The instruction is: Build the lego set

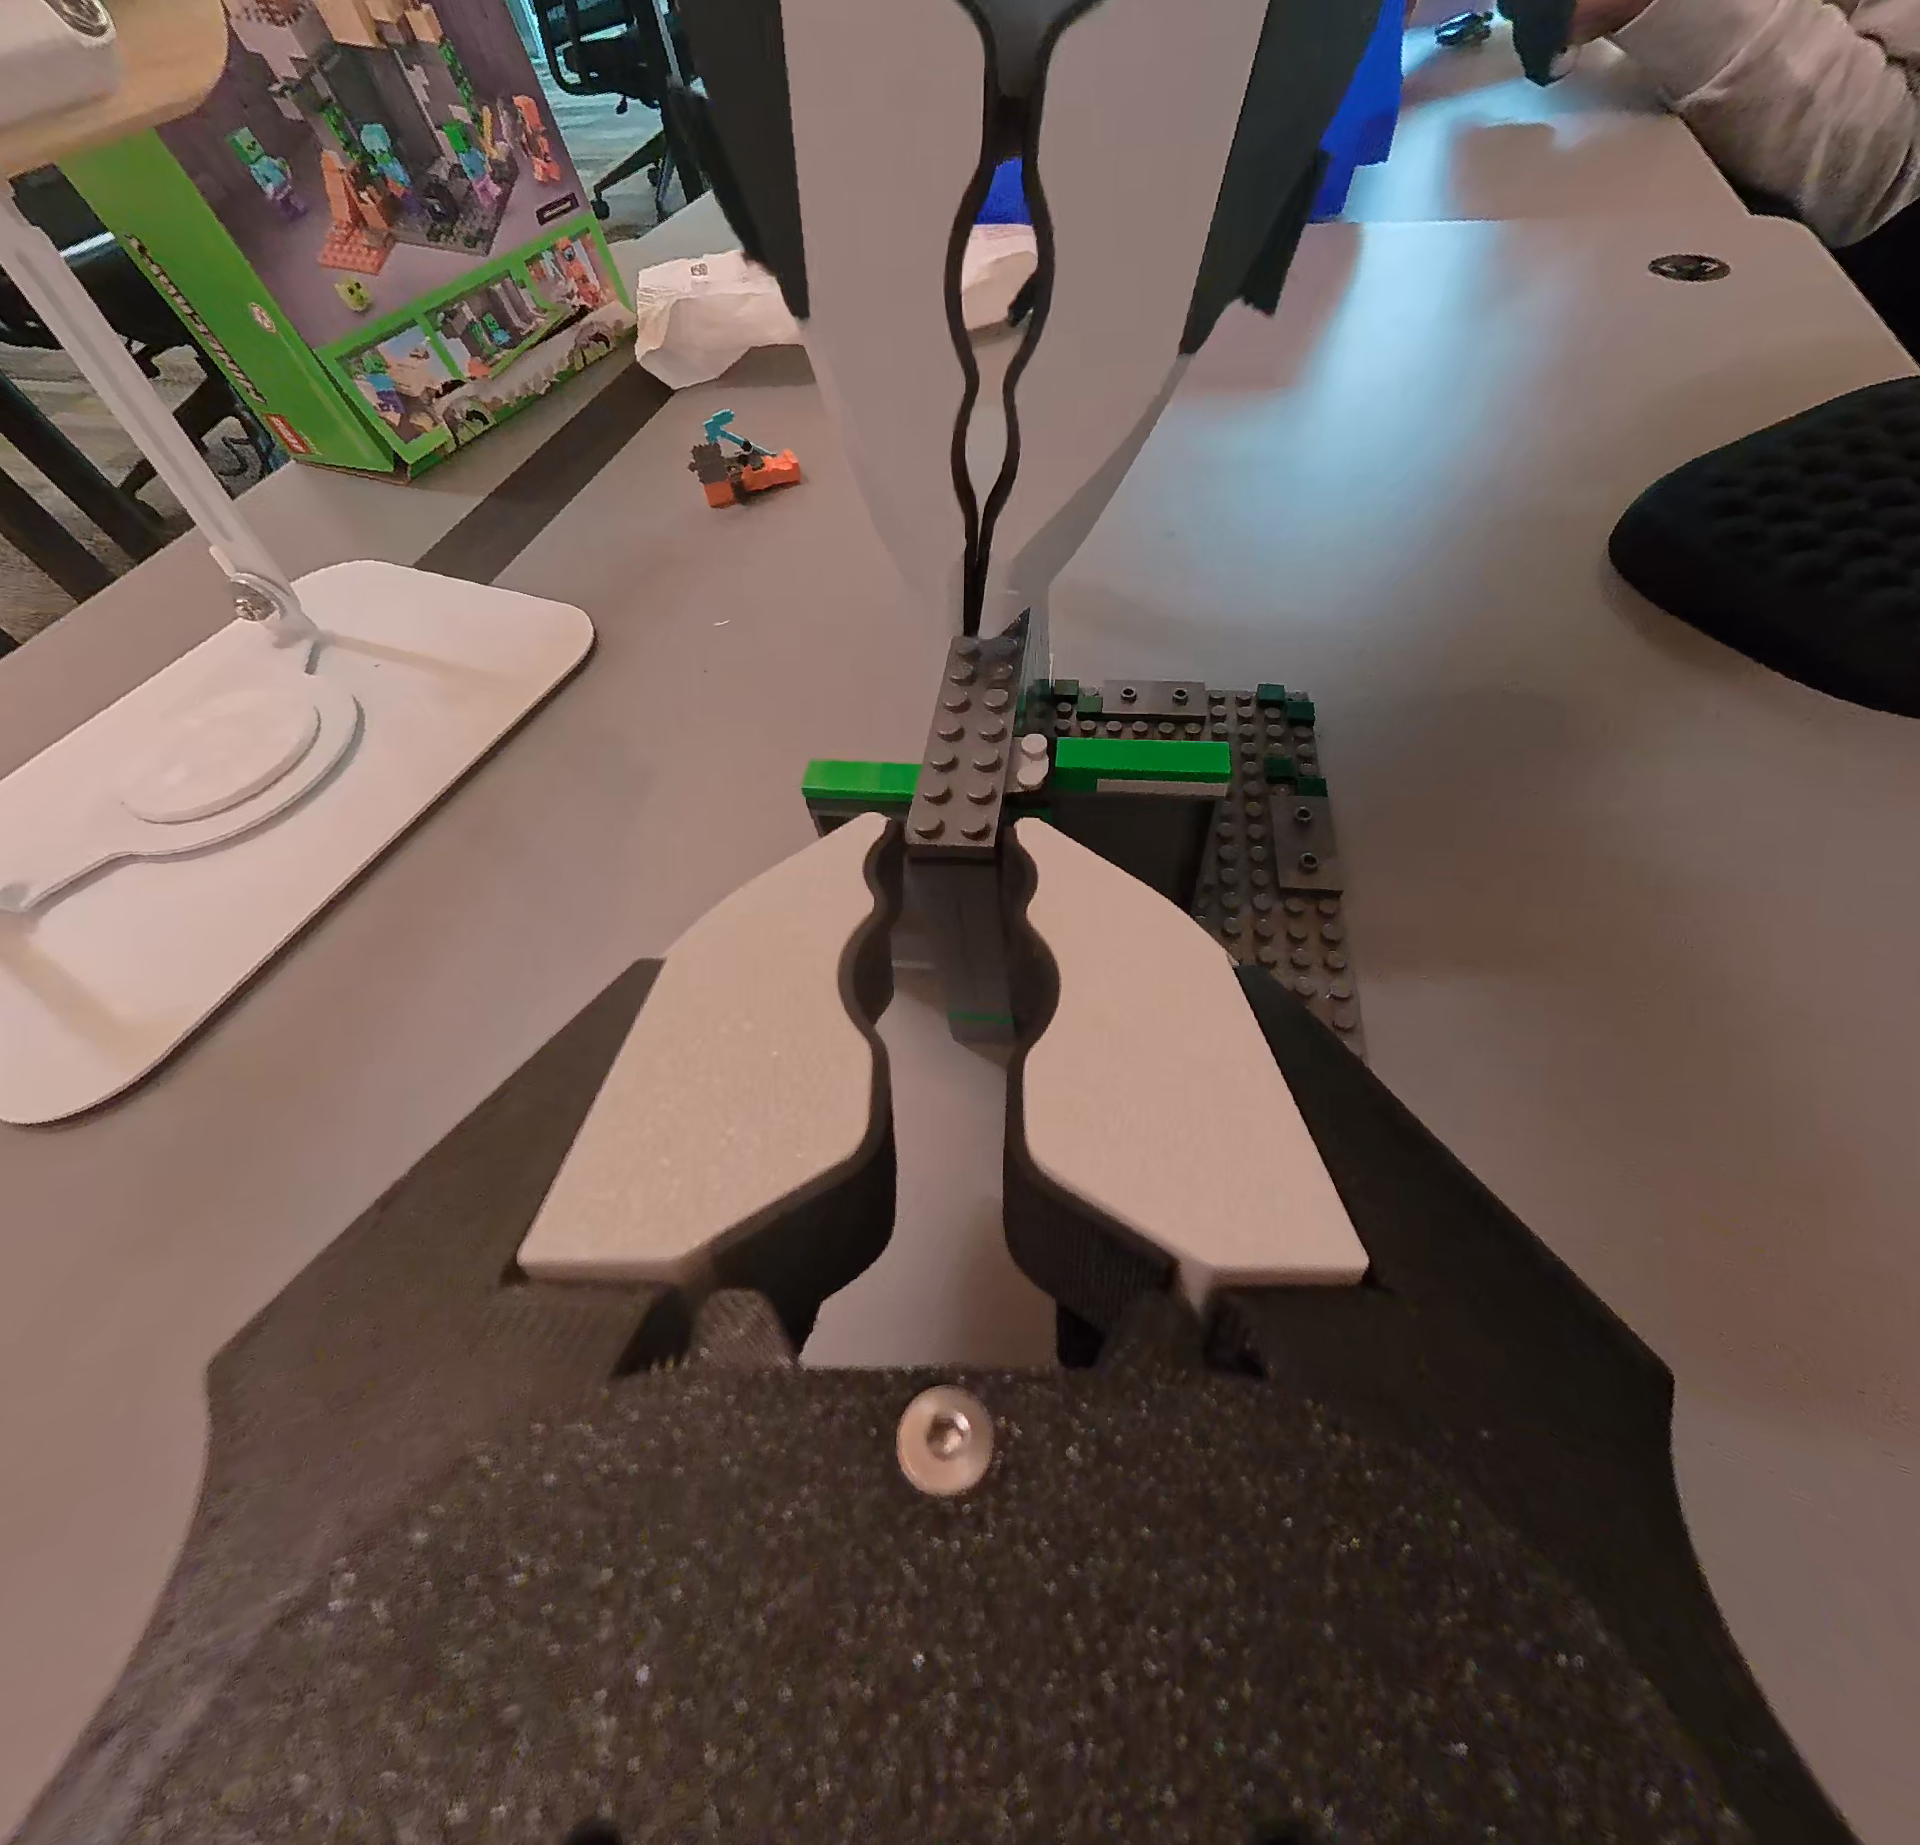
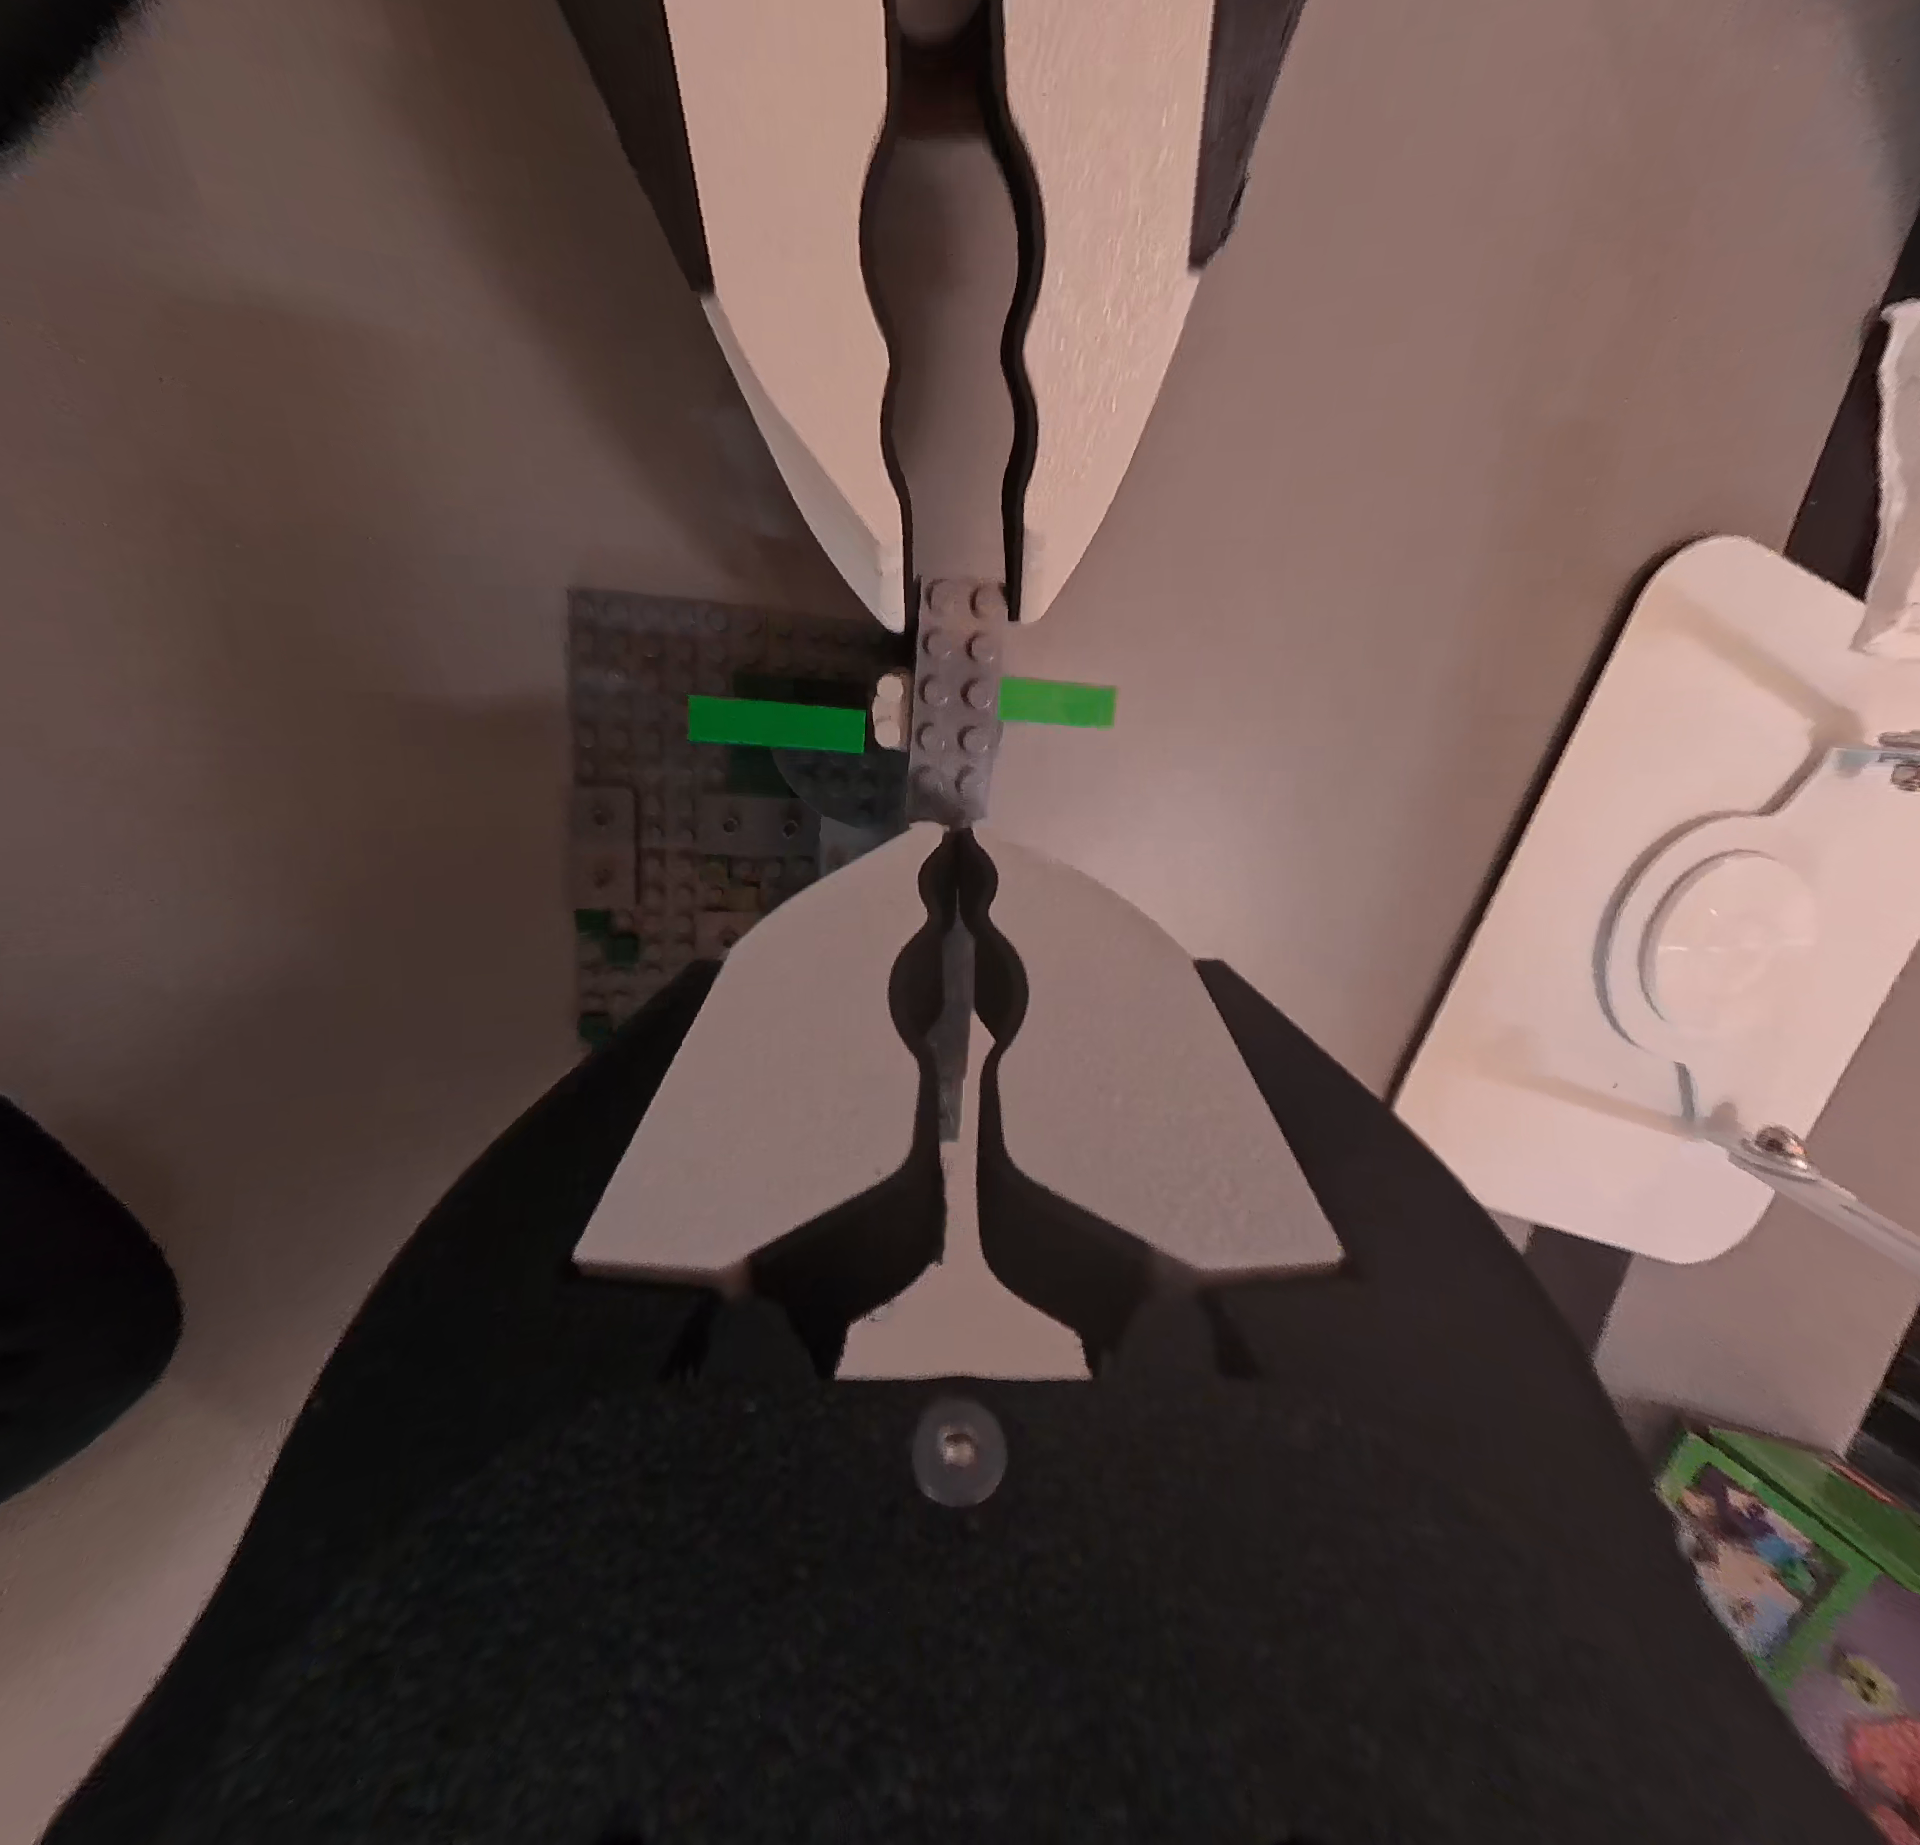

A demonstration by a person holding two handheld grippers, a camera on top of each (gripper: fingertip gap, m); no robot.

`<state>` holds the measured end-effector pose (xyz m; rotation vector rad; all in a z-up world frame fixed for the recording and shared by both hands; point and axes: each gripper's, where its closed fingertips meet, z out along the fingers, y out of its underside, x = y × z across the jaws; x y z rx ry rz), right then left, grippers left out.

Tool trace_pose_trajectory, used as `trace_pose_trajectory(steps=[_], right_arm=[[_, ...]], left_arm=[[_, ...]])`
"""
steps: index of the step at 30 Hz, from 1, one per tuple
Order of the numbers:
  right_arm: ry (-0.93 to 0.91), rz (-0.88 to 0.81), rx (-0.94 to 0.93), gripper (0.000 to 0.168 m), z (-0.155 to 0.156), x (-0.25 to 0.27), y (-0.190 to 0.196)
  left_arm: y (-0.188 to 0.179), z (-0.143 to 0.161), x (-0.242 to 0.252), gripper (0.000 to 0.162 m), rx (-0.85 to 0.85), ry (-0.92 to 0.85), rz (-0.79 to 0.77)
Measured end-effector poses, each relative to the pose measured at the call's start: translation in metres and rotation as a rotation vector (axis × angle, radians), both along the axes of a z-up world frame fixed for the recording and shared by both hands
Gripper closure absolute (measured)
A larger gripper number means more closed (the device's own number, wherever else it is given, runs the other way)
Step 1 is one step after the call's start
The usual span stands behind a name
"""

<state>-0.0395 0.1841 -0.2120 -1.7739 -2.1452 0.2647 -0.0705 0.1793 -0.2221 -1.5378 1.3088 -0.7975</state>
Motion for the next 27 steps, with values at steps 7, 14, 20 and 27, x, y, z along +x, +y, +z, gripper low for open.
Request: trace_pose_trajectory(steps=[7,14,20,27], right_arm=[[0.062,-0.023,-0.065,0.168,-0.002,-0.026,-0.005],[0.051,-0.007,-0.068,0.168,-0.003,-0.039,-0.005],[0.004,0.0,-0.061,0.168,-0.006,-0.04,-0.003],[-0.021,-0.01,-0.083,0.168,-0.008,-0.04,-0.002]], left_arm=[[0.0,0.004,-0.003,0.144,0.01,0.007,0.013],[0.0,0.0,-0.008,0.144,-0.005,0.027,0.017],[-0.002,-0.002,-0.007,0.144,-0.002,0.034,0.015],[-0.003,-0.003,-0.007,0.145,-0.005,0.037,0.016]])
